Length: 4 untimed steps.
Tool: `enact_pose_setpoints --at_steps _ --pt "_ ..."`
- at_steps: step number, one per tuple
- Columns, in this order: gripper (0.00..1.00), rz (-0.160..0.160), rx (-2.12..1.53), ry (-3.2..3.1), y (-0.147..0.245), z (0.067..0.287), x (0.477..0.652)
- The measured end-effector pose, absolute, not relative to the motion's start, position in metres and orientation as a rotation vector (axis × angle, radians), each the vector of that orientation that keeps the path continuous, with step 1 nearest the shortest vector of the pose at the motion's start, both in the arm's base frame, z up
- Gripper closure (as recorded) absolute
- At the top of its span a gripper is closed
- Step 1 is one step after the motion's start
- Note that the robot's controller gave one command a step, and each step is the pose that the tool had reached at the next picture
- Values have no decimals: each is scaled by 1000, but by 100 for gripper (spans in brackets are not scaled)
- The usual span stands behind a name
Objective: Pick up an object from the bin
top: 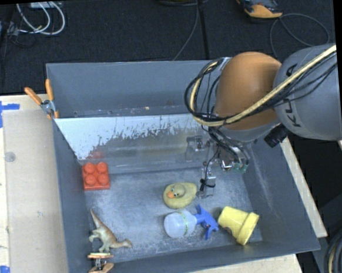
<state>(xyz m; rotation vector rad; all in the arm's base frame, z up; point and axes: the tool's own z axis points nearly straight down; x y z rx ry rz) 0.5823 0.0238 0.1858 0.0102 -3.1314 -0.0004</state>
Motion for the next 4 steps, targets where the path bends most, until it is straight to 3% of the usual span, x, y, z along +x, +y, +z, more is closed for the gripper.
enact_pose_setpoints --at_steps 1,2,3,4 --pt "0 -1 10 -3133 24 187 582" --pt "0 1 80 -3144 27 175 584" --pt "0 -1 176 -3133 24 113 587" --pt "0 -1 326 -3120 25 85 575"
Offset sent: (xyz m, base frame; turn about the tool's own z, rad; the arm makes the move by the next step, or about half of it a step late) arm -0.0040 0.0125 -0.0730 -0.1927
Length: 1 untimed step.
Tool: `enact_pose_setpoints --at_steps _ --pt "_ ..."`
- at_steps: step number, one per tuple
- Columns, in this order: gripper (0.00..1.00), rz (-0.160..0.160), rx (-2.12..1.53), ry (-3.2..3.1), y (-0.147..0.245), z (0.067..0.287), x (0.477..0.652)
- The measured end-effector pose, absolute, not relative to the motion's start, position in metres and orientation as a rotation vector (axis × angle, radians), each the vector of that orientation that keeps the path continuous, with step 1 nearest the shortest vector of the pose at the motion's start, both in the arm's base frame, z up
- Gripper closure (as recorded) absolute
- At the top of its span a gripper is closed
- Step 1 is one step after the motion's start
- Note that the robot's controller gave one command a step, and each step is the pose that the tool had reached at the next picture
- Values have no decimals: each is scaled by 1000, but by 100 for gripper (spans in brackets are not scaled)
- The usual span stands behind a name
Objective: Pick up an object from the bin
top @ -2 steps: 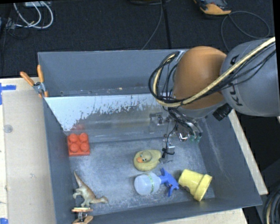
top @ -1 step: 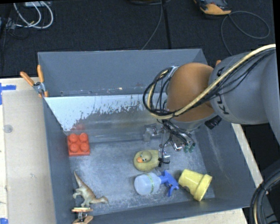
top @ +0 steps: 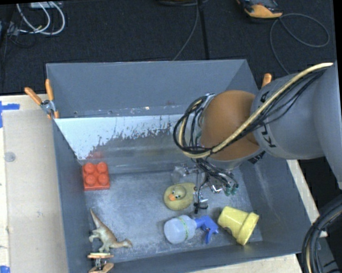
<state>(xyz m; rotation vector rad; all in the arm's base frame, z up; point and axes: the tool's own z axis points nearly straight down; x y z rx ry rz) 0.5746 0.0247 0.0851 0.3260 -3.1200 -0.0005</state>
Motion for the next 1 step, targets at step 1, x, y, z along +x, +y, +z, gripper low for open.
enact_pose_setpoints --at_steps 1 --pt "100 -4 711 -3056 27 70 580"
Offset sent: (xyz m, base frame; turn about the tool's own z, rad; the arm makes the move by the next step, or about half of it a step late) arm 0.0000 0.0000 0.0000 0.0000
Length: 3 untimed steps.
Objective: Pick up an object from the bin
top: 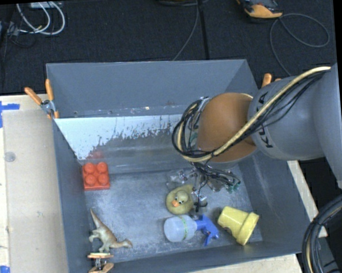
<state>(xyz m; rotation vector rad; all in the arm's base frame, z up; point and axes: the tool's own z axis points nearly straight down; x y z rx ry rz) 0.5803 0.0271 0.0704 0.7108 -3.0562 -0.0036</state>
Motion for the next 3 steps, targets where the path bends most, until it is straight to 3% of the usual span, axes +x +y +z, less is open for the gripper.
enact_pose_setpoints --at_steps 1,2,3 --pt "100 -4 710 -3056 27 70 580" --pt "100 -8 734 -3041 27 101 576" --pt "100 -2 710 -3065 27 129 585"
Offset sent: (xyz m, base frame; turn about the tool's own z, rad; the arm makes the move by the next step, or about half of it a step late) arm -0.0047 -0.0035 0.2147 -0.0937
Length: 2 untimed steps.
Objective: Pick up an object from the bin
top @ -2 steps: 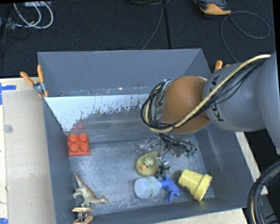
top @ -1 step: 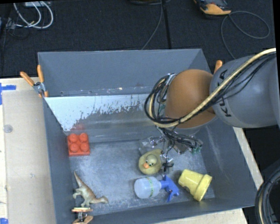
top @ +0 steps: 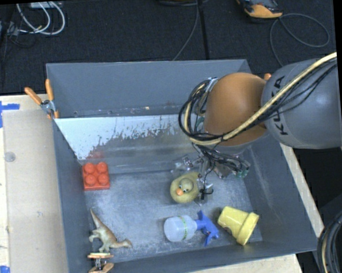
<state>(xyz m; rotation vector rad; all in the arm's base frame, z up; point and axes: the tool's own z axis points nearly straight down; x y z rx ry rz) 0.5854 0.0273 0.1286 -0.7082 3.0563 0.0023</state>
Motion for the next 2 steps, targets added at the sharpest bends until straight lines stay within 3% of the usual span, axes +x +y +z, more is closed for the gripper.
enact_pose_setpoints --at_steps 1,2 --pt "100 11 -700 3085 29 141 583" --pt "100 7 -680 3076 28 191 588"
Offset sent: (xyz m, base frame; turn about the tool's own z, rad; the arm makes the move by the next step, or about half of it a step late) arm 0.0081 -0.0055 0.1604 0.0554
